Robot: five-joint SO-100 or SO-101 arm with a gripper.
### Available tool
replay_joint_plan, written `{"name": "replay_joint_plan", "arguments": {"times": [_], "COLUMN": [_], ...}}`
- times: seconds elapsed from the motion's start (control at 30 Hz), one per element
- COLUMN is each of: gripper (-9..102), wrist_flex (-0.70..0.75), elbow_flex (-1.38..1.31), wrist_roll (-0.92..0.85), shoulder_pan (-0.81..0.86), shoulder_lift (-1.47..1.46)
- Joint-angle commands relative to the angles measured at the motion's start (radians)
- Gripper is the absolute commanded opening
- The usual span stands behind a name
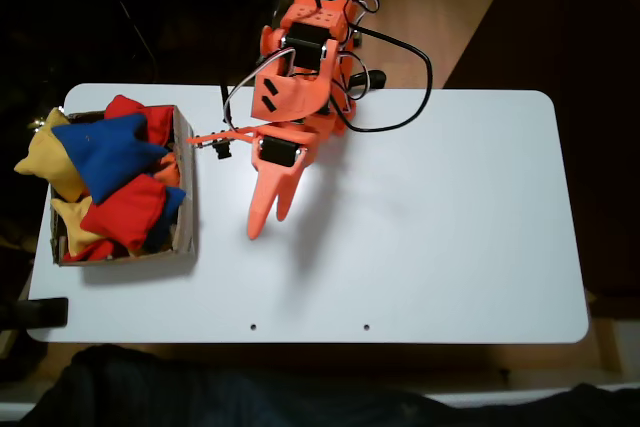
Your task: Grasp a bag and put it in the box.
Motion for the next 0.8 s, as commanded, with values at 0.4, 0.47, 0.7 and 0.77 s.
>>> {"name": "replay_joint_plan", "arguments": {"times": [0.4,0.47,0.7,0.77], "gripper": [45,44,35,25], "wrist_flex": [-0.328,-0.351,-0.416,-0.425], "elbow_flex": [0.299,0.325,0.403,0.419], "wrist_roll": [-0.003,-0.006,-0.006,-0.009], "shoulder_pan": [-0.117,-0.118,-0.13,-0.135], "shoulder_lift": [0.15,0.161,0.175,0.179]}}
